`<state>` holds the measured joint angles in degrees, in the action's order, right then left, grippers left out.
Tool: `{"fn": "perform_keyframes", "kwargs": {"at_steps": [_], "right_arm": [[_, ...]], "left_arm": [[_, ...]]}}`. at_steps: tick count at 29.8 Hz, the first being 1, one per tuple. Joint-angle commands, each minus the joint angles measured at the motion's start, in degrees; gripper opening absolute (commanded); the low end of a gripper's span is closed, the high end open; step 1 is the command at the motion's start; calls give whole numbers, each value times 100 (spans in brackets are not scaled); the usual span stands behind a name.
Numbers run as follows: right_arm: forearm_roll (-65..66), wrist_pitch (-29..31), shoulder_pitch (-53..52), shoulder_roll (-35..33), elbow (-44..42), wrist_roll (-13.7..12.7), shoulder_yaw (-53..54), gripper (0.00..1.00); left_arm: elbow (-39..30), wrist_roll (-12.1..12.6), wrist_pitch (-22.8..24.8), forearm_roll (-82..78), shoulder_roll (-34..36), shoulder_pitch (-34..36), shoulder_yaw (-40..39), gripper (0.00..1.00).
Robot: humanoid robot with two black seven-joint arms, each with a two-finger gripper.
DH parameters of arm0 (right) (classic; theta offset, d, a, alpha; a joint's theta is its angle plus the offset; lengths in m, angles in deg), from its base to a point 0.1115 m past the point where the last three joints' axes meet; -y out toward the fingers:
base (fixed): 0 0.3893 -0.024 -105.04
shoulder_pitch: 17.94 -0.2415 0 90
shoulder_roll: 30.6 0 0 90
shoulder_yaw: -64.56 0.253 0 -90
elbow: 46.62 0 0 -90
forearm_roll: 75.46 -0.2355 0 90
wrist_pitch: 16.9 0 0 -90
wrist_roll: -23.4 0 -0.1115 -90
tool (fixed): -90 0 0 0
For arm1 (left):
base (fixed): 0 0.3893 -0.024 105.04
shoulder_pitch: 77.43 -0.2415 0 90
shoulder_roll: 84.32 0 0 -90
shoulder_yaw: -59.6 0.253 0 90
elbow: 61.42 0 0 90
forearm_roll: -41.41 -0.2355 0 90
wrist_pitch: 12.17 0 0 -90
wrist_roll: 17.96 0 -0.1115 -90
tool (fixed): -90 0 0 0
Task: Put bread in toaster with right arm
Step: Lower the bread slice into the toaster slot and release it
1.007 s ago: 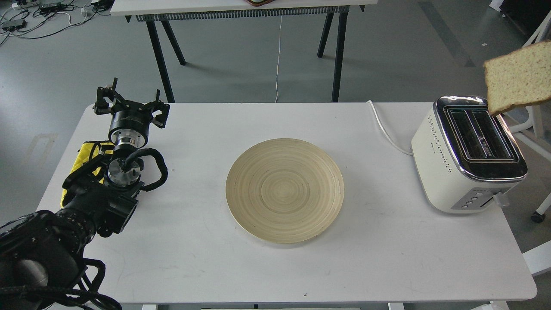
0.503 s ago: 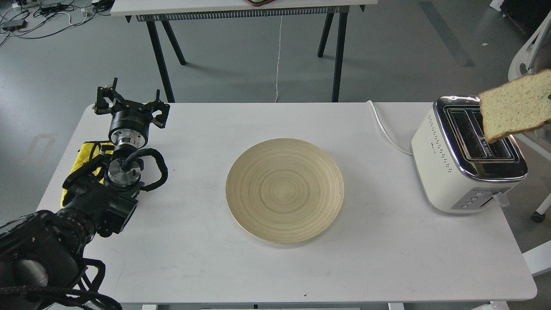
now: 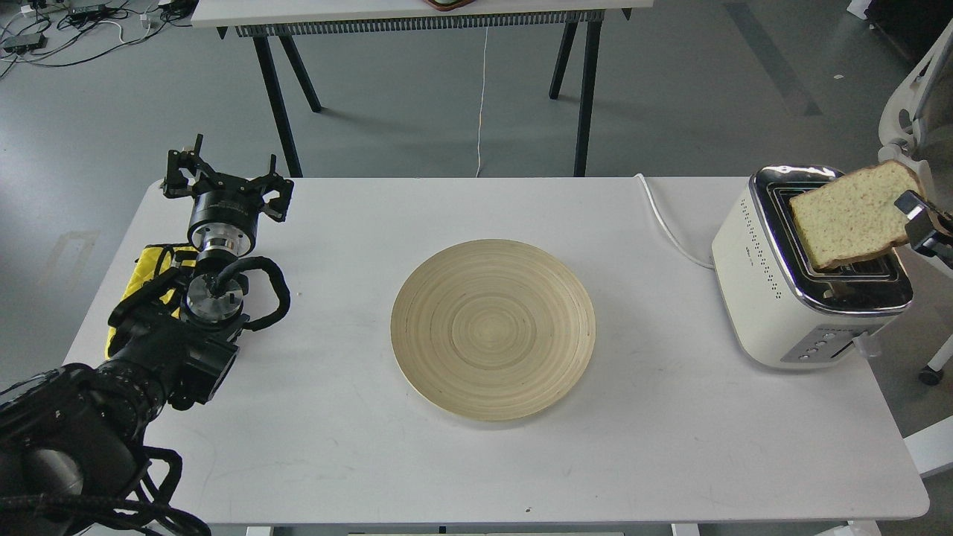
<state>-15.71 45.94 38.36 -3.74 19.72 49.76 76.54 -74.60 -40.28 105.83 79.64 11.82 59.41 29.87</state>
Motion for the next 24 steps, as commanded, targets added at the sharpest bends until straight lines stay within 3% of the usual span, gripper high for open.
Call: {"fn": "perform_keyframes", "kwargs": {"at_steps": [1, 3, 5, 6, 7, 8, 10, 12, 20, 24], "right_arm": [[1, 0, -22, 267, -218, -17, -117, 0], [1, 8, -22, 495, -402, -26, -196, 1], [1, 8, -22, 723, -595, -26, -257, 15], [-8, 8, -22, 829, -648, -26, -284, 27], [-43, 8, -31, 873, -658, -35, -284, 46], [-78, -9, -48, 917, -640, -26, -206, 74], [-96, 8, -66, 927, -579, -26, -161, 80], [-96, 17, -145, 892, -491, -35, -91, 99], [-139, 44, -453, -91, 518, -61, 541, 99], [-1076, 131, -453, -374, 1519, -61, 1226, 99]], "left_arm": [[0, 0, 0, 0, -8, 0, -6, 100], [0, 0, 0, 0, 1, 0, -6, 100], [0, 0, 0, 0, -8, 0, 3, 100], [0, 0, 0, 0, 1, 0, -6, 100], [0, 0, 0, 0, 1, 0, 2, 100], [0, 0, 0, 0, 1, 0, 3, 100], [0, 0, 0, 0, 1, 0, 3, 100], [0, 0, 0, 0, 1, 0, -6, 100], [0, 0, 0, 0, 1, 0, 3, 100], [0, 0, 0, 0, 1, 0, -6, 100]]}}
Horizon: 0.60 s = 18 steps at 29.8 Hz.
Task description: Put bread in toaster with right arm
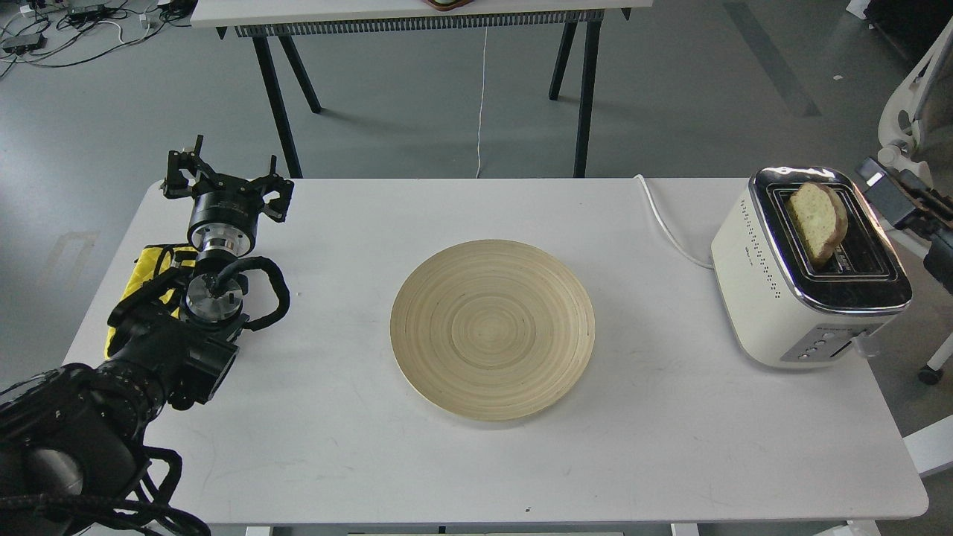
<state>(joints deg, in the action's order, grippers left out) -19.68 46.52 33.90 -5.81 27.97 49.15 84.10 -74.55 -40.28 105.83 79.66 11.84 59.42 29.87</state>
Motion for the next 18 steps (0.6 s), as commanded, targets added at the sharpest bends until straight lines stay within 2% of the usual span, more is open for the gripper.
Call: {"fn": "perform_keyframes", "kwargs": {"at_steps": [1, 5, 9, 11, 14, 18], "right_arm": [[-1083, 161, -7, -167, 950, 0, 611, 99], [-2631, 442, 19, 235, 1637, 52, 894, 99], [-3205, 592, 54, 1473, 1559, 210, 990, 99], [-3442, 829, 98, 2124, 1261, 225, 999, 99], [-3776, 1573, 221, 3082, 560, 225, 1060, 99], [-4040, 3321, 265, 4032, -1056, 225, 1446, 99]], "left_arm": [[-5, 0, 0, -1, -1, 0, 2, 100], [-5, 0, 0, -1, -1, 0, -6, 100], [-5, 0, 0, 8, -1, 0, 2, 100], [-5, 0, 0, -1, -1, 0, 2, 100], [-5, 0, 0, 8, -1, 0, 2, 100], [-5, 0, 0, -1, -1, 0, 2, 100]]}}
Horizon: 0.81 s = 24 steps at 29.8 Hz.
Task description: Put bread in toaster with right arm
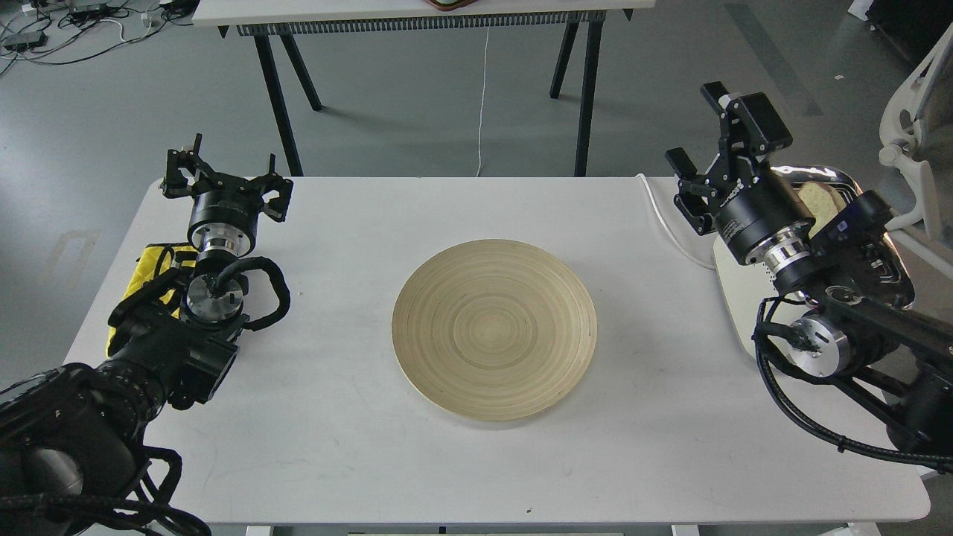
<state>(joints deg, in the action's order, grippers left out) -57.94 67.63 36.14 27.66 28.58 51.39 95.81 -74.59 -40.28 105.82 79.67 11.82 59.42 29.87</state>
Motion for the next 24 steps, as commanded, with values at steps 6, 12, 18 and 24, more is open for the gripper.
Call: {"fn": "perform_keyframes", "kwargs": {"at_steps": [6, 12, 18, 24], "right_arm": [[-399, 3347, 59, 1626, -3386, 1, 1207, 99], [-399, 3347, 33, 1873, -3969, 1, 1323, 99], [-399, 3347, 59, 1917, -3960, 1, 1287, 99], [-399, 3347, 59, 1935, -3960, 1, 1358, 99]], "left_arm": [[-2, 0, 0, -2, 0, -1, 3, 100], [7, 0, 0, -2, 0, -1, 3, 100], [-2, 0, 0, -2, 0, -1, -6, 100], [-2, 0, 0, -2, 0, -1, 3, 100]]}}
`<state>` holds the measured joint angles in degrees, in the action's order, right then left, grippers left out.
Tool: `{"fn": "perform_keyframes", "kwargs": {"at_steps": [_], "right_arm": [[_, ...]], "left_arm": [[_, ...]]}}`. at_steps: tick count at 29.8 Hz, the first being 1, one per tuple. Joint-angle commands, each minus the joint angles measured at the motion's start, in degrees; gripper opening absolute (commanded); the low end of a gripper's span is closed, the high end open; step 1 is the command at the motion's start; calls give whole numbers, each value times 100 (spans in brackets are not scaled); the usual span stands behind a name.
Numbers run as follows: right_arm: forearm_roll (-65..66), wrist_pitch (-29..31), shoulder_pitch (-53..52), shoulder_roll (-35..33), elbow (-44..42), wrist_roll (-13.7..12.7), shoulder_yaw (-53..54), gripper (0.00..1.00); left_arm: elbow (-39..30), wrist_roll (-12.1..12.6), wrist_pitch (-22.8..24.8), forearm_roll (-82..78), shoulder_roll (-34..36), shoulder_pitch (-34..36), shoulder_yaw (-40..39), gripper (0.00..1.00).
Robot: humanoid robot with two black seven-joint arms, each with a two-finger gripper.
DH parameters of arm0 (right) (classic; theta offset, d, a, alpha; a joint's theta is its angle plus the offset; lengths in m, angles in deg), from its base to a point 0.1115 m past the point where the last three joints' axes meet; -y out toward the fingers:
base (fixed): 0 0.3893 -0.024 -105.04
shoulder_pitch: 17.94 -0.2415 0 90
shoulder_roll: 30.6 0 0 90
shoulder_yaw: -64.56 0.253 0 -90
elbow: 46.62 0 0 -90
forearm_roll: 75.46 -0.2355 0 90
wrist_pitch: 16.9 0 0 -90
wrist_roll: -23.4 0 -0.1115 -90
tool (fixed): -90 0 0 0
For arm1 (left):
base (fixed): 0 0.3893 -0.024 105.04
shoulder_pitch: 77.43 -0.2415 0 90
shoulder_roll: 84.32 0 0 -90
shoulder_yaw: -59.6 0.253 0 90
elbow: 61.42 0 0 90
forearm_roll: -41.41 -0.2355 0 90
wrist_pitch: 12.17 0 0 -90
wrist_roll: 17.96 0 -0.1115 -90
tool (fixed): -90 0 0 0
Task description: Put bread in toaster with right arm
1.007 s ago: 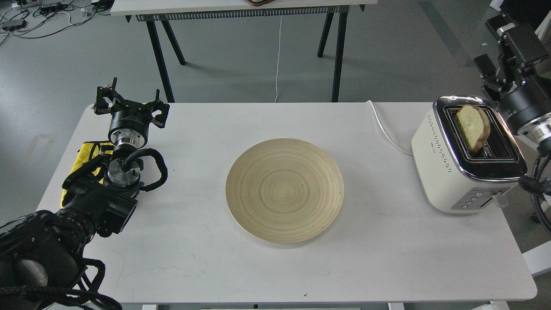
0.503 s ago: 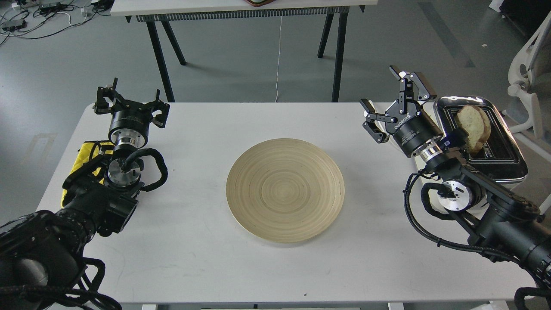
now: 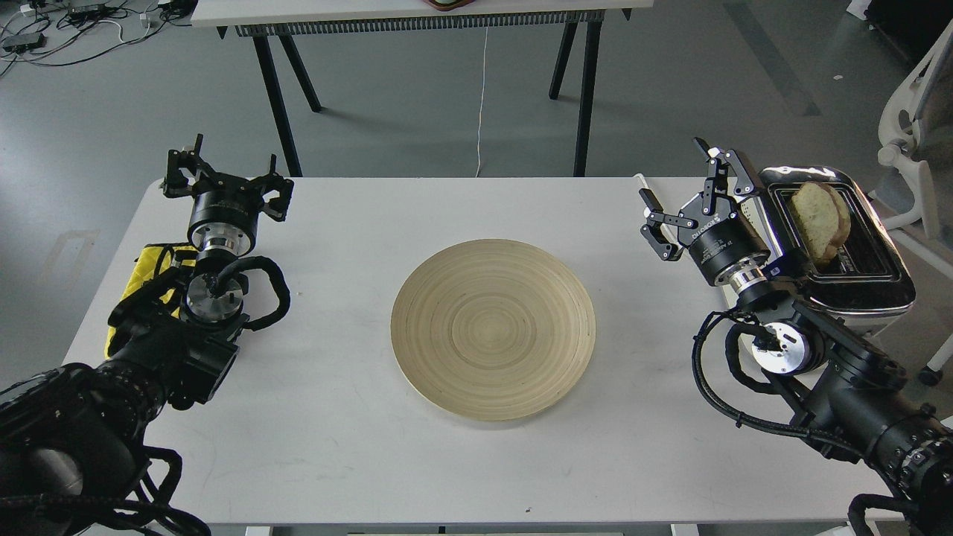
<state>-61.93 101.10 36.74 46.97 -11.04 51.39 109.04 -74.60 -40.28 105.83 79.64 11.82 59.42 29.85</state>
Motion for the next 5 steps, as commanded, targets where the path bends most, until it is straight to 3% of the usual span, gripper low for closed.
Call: {"fn": "perform_keyframes", "kwargs": {"at_steps": [1, 5], "right_arm": [[0, 0, -1, 4, 2, 0, 44, 99], [0, 0, -1, 21, 19, 0, 44, 99]], "left_arm": [[-1, 0, 0, 1, 0, -1, -4, 100], [-1, 0, 0, 9, 0, -1, 4, 100]]}}
